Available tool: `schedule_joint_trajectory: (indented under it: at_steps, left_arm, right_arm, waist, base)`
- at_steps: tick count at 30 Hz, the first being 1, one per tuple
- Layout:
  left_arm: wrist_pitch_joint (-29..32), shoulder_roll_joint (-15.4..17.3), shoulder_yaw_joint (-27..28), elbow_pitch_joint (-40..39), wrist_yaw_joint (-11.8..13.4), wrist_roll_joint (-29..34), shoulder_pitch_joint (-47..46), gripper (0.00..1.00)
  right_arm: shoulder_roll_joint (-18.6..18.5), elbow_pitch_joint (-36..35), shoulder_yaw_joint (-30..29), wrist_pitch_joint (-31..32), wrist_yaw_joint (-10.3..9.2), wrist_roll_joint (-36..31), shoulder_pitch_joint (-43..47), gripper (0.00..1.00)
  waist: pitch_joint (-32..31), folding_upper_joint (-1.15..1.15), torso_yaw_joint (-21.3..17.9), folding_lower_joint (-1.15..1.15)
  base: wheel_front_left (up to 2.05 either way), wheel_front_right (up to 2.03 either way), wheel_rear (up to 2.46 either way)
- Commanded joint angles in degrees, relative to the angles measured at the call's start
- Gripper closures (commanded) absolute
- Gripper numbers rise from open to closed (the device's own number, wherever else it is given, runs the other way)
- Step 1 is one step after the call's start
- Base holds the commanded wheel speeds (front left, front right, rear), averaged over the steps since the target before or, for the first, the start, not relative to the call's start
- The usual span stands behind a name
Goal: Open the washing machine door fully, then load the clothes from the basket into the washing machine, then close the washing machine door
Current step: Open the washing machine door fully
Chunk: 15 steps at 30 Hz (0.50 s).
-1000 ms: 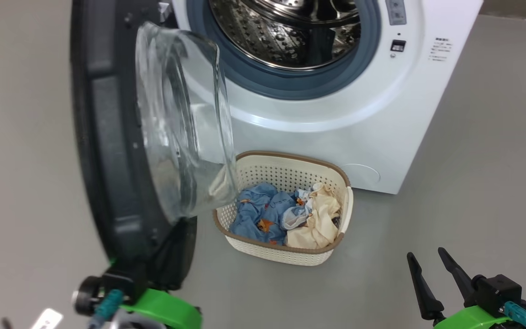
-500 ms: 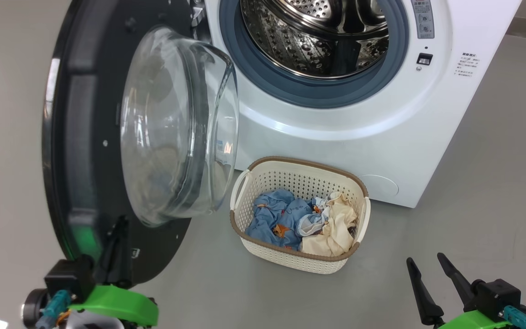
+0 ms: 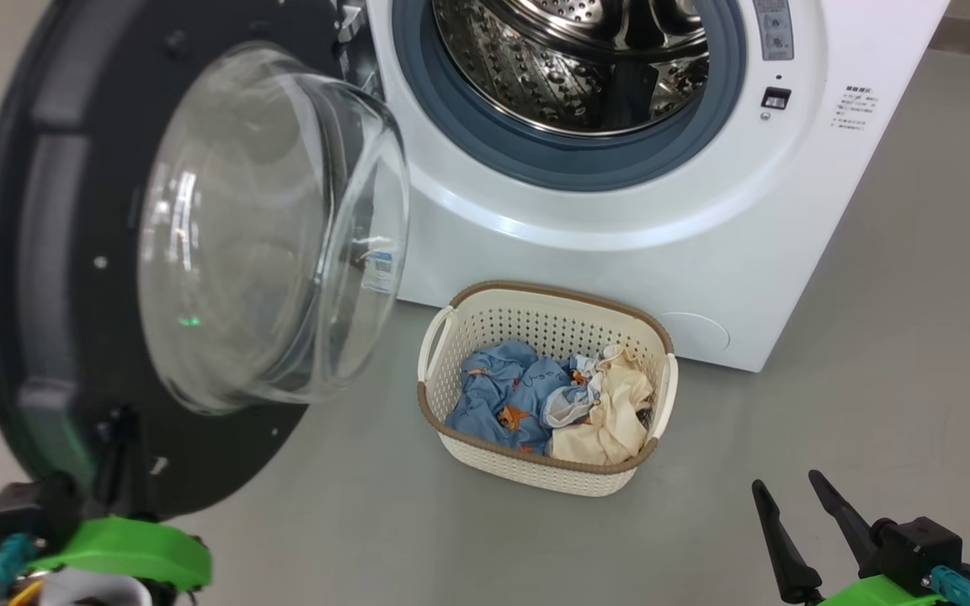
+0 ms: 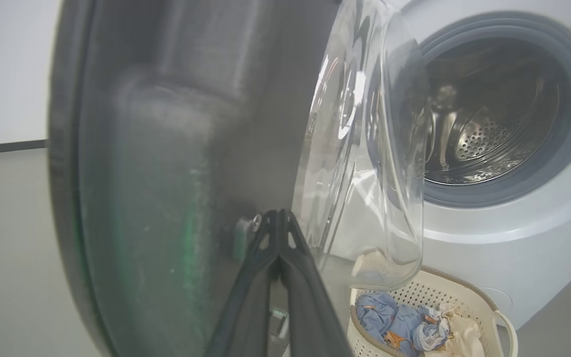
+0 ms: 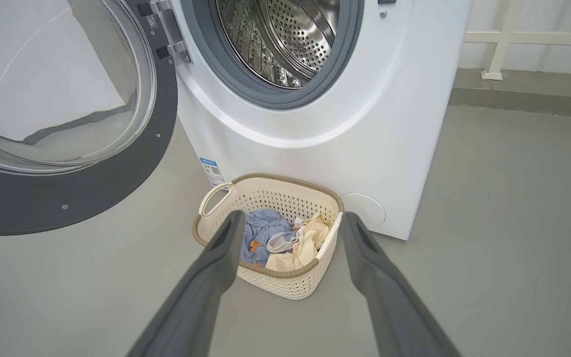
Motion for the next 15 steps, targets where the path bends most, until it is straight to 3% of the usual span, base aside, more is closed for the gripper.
schedule_joint_trajectory:
  at_steps: [1,15]
  left_arm:
    - [-0.28,2.84,3.90,0.04,0.79,-0.84,-2.66,1.00]
    - [-0.30,5.25,12.16,7.58,-0.65,-2.03,-9.09,1.00]
  right_arm:
    - [-0.87,-1.17,1.43,-0.43,0.14,0.17,-1.14,0.00]
    - [-3.08,-1.10,1.98,-0.43,0.14,-0.04,-2.80,0.00]
  waist:
    - [0.43,0.00,-0.27,0.00]
    - [3.57,0.00,-1.31,0.00]
  base:
    - [0.00,0.00,0.00]
    - [0.00,0.00,0.00]
